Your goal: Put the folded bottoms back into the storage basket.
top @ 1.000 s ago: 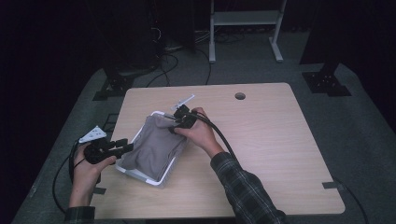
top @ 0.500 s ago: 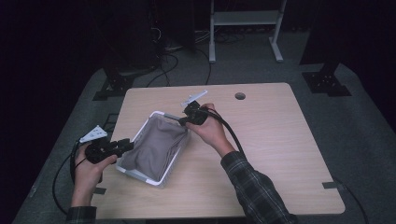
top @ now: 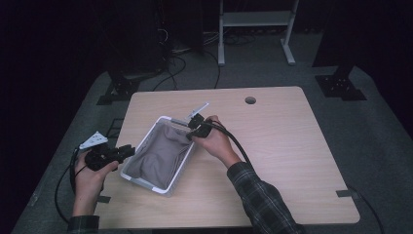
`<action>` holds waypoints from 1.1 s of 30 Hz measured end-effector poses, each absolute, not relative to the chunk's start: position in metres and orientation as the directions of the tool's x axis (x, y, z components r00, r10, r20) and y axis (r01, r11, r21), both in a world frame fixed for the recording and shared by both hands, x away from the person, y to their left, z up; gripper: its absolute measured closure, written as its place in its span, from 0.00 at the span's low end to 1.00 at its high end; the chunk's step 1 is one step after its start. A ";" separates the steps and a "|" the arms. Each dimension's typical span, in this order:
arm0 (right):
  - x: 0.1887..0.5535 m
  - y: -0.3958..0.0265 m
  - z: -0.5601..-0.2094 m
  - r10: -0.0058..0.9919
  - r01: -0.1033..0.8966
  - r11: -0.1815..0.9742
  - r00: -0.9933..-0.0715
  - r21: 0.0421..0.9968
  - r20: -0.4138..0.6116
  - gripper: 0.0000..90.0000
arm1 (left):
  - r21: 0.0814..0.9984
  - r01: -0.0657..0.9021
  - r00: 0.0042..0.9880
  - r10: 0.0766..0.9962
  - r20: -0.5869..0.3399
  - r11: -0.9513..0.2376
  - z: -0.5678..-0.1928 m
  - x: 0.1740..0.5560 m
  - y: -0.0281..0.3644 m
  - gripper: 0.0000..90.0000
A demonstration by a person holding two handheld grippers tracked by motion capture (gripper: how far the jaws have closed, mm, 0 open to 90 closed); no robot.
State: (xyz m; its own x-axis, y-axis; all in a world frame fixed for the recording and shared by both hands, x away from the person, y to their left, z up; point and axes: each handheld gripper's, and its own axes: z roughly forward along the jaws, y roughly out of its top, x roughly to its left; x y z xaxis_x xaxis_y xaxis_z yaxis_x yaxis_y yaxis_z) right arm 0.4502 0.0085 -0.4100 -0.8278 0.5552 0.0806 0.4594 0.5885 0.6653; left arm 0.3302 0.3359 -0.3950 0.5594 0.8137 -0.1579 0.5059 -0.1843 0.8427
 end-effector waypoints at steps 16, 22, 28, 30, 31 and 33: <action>0.450 -0.053 -0.402 0.620 0.478 0.491 -0.779 0.728 0.094 0.99 | 0.805 0.572 0.467 0.870 -0.160 -0.159 -0.409 0.334 0.351 1.00; 0.451 -0.050 -0.424 0.620 0.506 0.508 -0.776 0.697 0.112 0.99 | 0.780 0.602 0.479 0.859 -0.180 -0.172 -0.417 0.338 0.345 0.99; 0.450 -0.040 -0.427 0.605 0.500 0.515 -0.787 0.696 0.117 0.99 | 0.762 0.621 0.502 0.841 -0.203 -0.186 -0.422 0.340 0.337 0.99; 0.450 -0.038 -0.426 0.603 0.495 0.519 -0.790 0.697 0.113 0.99 | 0.760 0.621 0.513 0.833 -0.208 -0.193 -0.424 0.341 0.333 0.99; 0.450 -0.038 -0.426 0.600 0.493 0.521 -0.792 0.697 0.112 0.99 | 0.756 0.624 0.517 0.830 -0.211 -0.197 -0.424 0.341 0.330 0.99; 0.450 -0.038 -0.425 0.602 0.493 0.518 -0.791 0.699 0.112 0.99 | 0.755 0.624 0.530 0.820 -0.218 -0.202 -0.424 0.342 0.325 0.98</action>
